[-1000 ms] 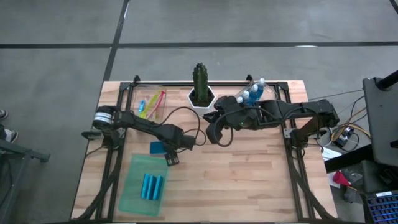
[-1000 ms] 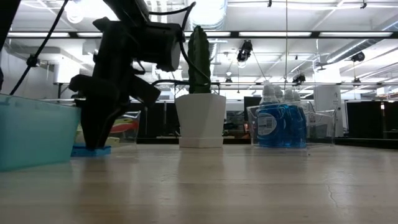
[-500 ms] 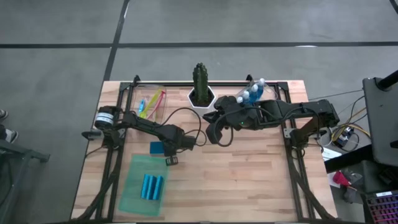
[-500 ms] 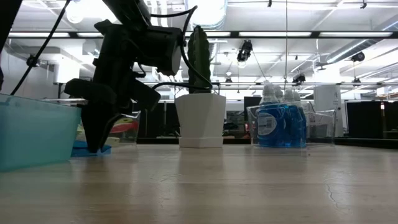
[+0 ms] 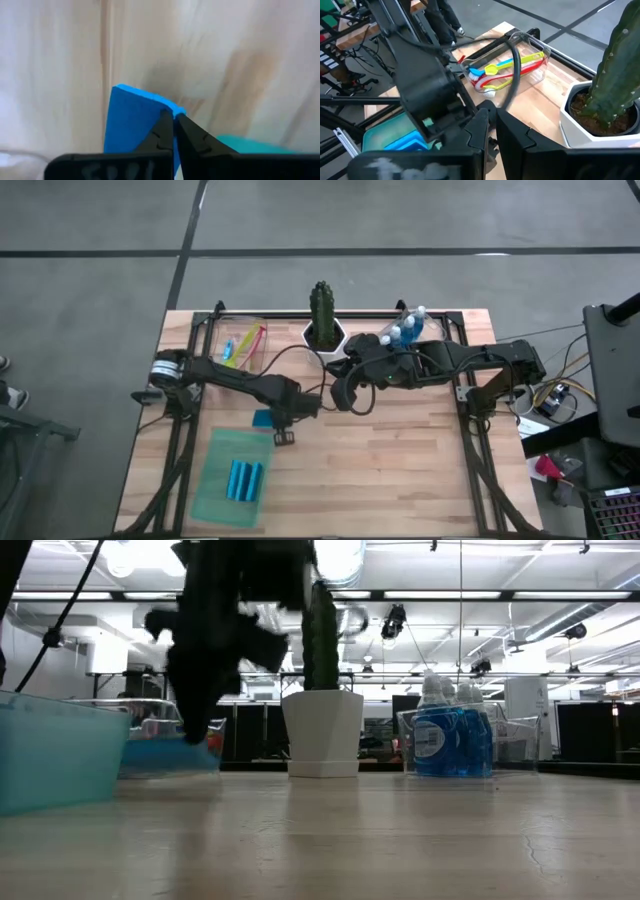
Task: Pick & Place Kitchen Sink Supplies
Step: Put the sponge into the green bin
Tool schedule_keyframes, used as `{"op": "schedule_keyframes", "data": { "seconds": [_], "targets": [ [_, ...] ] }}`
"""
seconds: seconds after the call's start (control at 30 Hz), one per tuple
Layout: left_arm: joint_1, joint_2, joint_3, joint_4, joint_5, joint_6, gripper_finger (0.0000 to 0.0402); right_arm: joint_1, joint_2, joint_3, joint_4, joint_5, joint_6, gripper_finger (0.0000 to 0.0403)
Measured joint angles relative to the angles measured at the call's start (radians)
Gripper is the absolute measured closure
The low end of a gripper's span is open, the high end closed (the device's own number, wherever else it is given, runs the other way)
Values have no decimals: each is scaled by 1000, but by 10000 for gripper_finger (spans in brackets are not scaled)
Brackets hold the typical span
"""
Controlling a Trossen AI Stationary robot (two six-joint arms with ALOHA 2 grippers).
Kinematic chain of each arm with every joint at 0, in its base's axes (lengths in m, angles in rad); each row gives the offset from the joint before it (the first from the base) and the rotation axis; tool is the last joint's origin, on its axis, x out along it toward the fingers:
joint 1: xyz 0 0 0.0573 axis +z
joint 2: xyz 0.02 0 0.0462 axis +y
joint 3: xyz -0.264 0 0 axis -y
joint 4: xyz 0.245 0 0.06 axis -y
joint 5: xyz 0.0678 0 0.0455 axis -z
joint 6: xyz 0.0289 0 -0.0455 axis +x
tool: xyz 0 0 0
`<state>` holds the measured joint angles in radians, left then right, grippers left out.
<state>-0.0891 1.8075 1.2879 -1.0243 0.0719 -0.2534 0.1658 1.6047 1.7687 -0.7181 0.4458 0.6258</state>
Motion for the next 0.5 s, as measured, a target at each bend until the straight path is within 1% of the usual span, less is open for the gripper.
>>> {"op": "schedule_keyframes", "data": {
  "seconds": [0.13, 0.27, 0.37, 0.5],
  "targets": [
    [2, -27, 96, -24, 0, 10, 400, 0, -1, 0, 1, 2, 0, 369],
    [2, -69, 201, -49, 4, 8, 401, 0, -11, 6, -5, -32, -2, 369],
    [2, -109, 277, -68, 31, -2, 401, 2, -26, 10, -5, -74, -6, 369],
    [2, -182, 346, -76, 64, -23, 401, 22, -52, 25, -1, -84, -56, 369]
  ]
}}
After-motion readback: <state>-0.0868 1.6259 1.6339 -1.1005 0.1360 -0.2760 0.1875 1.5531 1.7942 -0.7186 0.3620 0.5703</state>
